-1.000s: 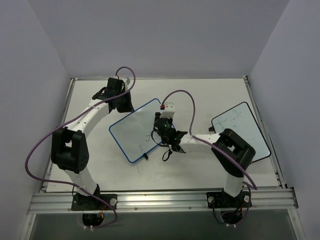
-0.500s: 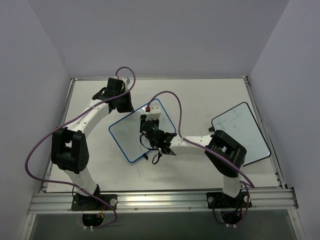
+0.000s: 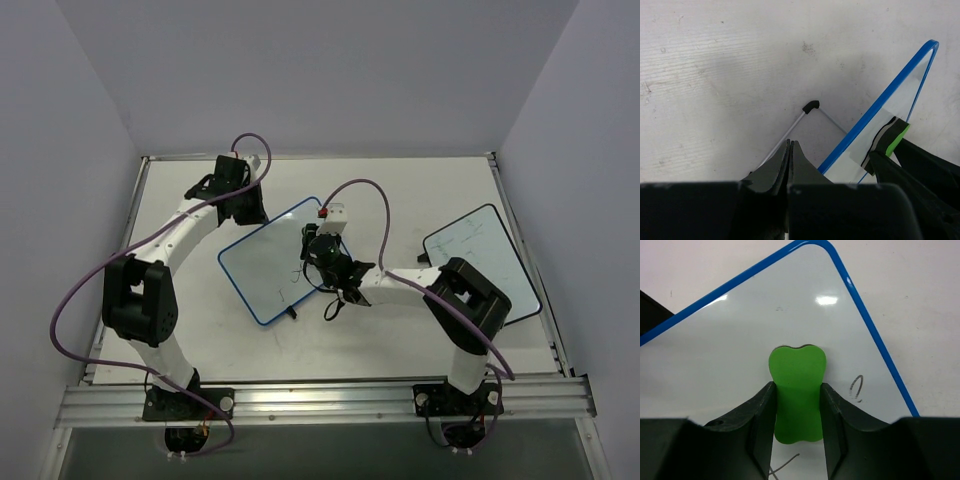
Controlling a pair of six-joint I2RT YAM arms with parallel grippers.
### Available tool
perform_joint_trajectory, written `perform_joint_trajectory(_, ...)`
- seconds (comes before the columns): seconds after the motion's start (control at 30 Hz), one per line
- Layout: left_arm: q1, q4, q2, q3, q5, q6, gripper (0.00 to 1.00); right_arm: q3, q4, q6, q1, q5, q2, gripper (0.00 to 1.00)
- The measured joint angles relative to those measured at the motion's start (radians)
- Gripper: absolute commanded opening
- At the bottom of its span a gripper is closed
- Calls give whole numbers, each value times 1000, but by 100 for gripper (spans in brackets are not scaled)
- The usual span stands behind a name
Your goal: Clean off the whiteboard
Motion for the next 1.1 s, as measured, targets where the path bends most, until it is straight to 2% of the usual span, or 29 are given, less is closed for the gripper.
perform_joint_trajectory(0.73,-3,-5,0,0,0,1,2,-207,11,26,-103,-12,-90,0)
perform_joint_trajectory(1.1,-16,-19,0,0,1,1,2,-156,-67,0,-113,-30,-72,0)
